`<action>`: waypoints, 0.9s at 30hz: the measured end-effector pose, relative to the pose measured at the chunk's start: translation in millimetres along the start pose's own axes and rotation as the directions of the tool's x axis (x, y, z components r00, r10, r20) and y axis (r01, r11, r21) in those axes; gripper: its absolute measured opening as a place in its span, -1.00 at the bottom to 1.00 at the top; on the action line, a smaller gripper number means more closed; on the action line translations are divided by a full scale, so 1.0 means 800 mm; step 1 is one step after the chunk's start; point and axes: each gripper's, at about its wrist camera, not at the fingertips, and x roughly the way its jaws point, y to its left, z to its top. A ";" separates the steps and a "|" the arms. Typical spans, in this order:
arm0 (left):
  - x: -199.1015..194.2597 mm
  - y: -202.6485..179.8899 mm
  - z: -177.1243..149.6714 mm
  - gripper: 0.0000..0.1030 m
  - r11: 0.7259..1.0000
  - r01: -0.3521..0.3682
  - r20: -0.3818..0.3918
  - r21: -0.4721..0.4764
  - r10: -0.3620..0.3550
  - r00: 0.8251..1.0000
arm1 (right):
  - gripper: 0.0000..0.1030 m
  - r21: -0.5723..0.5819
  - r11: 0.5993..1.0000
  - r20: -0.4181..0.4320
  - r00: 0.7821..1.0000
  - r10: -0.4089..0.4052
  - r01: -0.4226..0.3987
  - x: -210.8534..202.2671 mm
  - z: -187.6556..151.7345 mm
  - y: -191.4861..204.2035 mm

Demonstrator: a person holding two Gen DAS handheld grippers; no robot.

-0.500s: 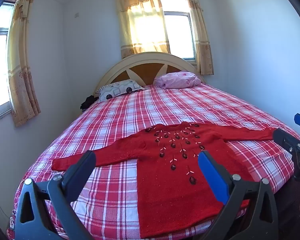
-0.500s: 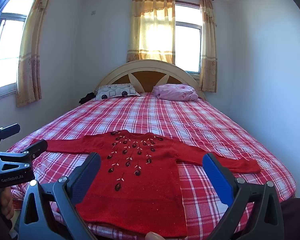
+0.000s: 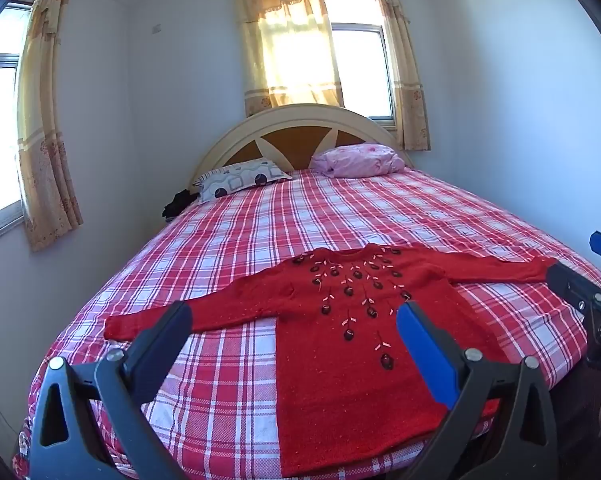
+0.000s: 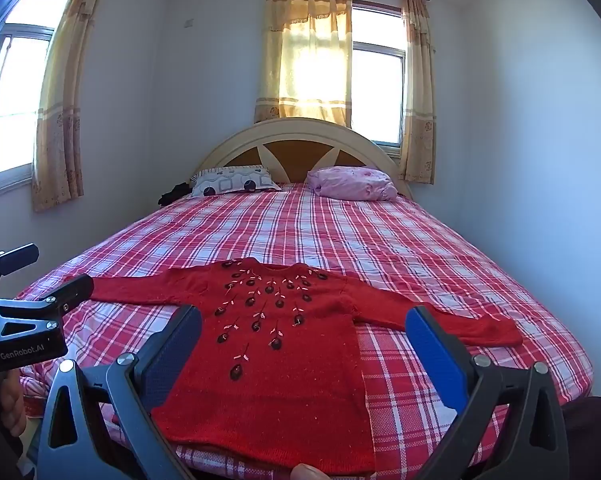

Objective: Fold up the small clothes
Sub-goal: 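Move both tools over the spread red sweater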

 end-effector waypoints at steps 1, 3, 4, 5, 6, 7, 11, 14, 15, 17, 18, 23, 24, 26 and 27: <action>0.000 0.000 0.000 1.00 1.000 0.000 0.000 0.001 0.000 1.000 | 0.98 0.000 1.000 0.000 1.000 0.000 0.000 0.000 0.000 0.000; 0.000 0.000 0.000 1.00 1.000 0.000 0.000 -0.001 0.000 1.000 | 0.98 -0.001 1.000 0.001 1.000 -0.001 0.001 0.001 -0.001 0.000; 0.000 0.000 0.000 1.00 1.000 0.000 0.000 -0.001 0.000 1.000 | 0.98 -0.001 1.000 0.000 1.000 0.000 0.000 0.001 -0.001 0.000; 0.000 0.000 0.000 1.00 1.000 0.000 -0.001 -0.001 0.000 1.000 | 0.98 -0.001 1.000 0.000 1.000 0.001 -0.001 0.001 -0.001 0.000; 0.000 0.000 0.000 1.00 1.000 0.000 0.000 -0.001 0.000 1.000 | 0.98 -0.001 1.000 -0.001 1.000 0.001 -0.001 0.001 -0.002 0.000; 0.000 0.000 0.000 1.00 1.000 0.000 -0.001 -0.001 0.000 1.000 | 0.98 -0.001 1.000 -0.002 1.000 0.001 -0.001 0.002 -0.002 0.000; 0.000 0.000 0.000 1.00 1.000 0.001 -0.001 -0.001 -0.001 1.000 | 0.98 -0.002 1.000 -0.002 1.000 0.000 0.000 0.003 -0.003 -0.001; 0.002 0.001 -0.002 1.00 1.000 0.001 -0.005 0.000 -0.001 1.000 | 0.98 -0.004 1.000 -0.009 1.000 0.001 -0.001 0.006 -0.004 -0.001; 0.003 0.001 -0.003 1.00 1.000 0.002 -0.007 0.000 -0.002 1.000 | 0.98 -0.004 1.000 -0.012 1.000 0.000 0.000 0.008 -0.005 -0.002; 0.008 0.001 -0.005 1.00 1.000 0.003 -0.012 0.000 -0.003 1.000 | 0.98 -0.005 1.000 -0.020 1.000 0.000 0.000 0.013 -0.008 -0.003; 0.009 0.001 -0.003 1.00 1.000 0.004 -0.016 0.001 -0.003 1.000 | 0.98 -0.006 1.000 -0.023 1.000 -0.001 0.001 0.017 -0.009 -0.003; 0.029 -0.005 -0.014 1.00 1.000 0.004 -0.043 0.005 -0.003 0.999 | 0.98 0.005 1.000 -0.055 0.998 0.006 -0.006 0.040 -0.022 -0.012; 0.037 -0.008 -0.018 1.00 1.000 0.009 -0.056 0.007 -0.008 0.998 | 0.98 0.010 1.000 -0.068 0.998 0.013 -0.012 0.047 -0.027 -0.015; 0.051 -0.014 -0.024 1.00 1.000 0.015 -0.073 0.005 -0.015 0.997 | 0.98 0.016 1.000 -0.089 0.996 0.025 -0.023 0.064 -0.035 -0.022; 0.059 -0.017 -0.028 1.00 1.000 0.019 -0.082 0.007 -0.019 0.996 | 0.98 0.021 1.000 -0.110 0.994 0.021 -0.019 0.075 -0.042 -0.030</action>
